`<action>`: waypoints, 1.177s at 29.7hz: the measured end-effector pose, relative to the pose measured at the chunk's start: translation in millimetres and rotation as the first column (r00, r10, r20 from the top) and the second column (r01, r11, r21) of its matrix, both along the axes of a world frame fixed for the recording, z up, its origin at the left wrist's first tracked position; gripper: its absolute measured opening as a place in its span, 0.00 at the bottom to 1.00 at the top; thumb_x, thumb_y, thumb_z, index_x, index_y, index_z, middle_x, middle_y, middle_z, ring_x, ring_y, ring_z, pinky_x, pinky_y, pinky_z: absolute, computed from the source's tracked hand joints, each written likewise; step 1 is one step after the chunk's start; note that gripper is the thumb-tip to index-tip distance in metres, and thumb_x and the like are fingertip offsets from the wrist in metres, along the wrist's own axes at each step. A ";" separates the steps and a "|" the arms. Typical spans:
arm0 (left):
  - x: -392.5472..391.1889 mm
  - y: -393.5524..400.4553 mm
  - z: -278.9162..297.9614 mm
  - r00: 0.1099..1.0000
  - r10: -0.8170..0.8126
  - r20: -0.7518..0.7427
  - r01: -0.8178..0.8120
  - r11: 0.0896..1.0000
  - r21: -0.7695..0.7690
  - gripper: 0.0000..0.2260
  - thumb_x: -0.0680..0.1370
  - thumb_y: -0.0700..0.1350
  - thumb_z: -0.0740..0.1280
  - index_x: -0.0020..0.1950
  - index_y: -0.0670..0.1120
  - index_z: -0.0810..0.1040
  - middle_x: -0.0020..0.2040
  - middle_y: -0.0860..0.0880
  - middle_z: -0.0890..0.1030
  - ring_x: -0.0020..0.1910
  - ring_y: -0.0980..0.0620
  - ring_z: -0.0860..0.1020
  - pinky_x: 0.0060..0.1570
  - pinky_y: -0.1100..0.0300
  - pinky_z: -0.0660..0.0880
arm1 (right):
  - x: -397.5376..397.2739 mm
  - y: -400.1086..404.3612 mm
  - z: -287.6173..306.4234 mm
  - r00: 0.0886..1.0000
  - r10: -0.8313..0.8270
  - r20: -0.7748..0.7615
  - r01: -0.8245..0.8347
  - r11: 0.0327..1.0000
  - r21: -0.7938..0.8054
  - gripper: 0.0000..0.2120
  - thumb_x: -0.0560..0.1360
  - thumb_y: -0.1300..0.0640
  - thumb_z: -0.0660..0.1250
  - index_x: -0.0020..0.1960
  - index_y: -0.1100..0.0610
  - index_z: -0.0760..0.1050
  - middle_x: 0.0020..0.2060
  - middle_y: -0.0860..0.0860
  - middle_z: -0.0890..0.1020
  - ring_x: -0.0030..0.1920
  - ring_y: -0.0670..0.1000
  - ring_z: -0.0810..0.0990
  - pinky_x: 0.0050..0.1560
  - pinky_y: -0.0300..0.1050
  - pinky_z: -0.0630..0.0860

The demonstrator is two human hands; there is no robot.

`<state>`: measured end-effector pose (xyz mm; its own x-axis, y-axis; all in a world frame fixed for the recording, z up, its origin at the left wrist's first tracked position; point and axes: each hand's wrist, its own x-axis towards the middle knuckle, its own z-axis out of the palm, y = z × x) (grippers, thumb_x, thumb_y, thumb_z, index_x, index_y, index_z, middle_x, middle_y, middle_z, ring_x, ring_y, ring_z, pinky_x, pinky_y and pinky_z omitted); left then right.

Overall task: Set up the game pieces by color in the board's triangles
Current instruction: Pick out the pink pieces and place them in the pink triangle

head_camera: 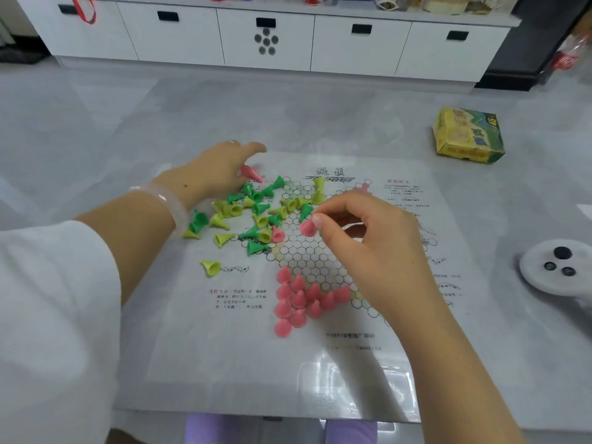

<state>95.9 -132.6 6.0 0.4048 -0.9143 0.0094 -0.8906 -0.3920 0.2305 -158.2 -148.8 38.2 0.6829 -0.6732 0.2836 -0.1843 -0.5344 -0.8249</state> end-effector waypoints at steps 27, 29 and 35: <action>-79.0 45.4 25.7 0.981 -0.159 -0.114 0.160 0.987 -0.002 0.07 0.74 0.52 0.67 0.51 0.53 0.79 0.41 0.56 0.70 0.42 0.57 0.70 0.41 0.62 0.67 | -12.2 -1.2 6.9 0.998 -0.059 0.016 0.058 0.996 0.071 0.07 0.73 0.59 0.67 0.38 0.52 0.79 0.34 0.42 0.83 0.37 0.39 0.79 0.39 0.29 0.73; -85.0 46.9 21.8 0.956 -0.278 0.093 0.267 0.957 0.117 0.14 0.75 0.53 0.65 0.59 0.53 0.77 0.46 0.54 0.69 0.46 0.55 0.69 0.43 0.61 0.67 | -13.1 -1.3 7.1 0.998 -0.065 0.025 0.062 0.995 0.079 0.07 0.73 0.60 0.67 0.37 0.52 0.79 0.34 0.42 0.82 0.37 0.38 0.79 0.38 0.28 0.72; -87.2 44.3 10.4 0.917 -0.294 0.271 0.249 0.950 0.190 0.13 0.79 0.50 0.58 0.57 0.47 0.77 0.51 0.49 0.73 0.50 0.50 0.73 0.40 0.57 0.70 | -13.9 -2.5 7.2 0.997 -0.071 0.027 0.068 0.995 0.079 0.08 0.73 0.59 0.67 0.37 0.50 0.79 0.36 0.39 0.82 0.37 0.38 0.78 0.38 0.28 0.72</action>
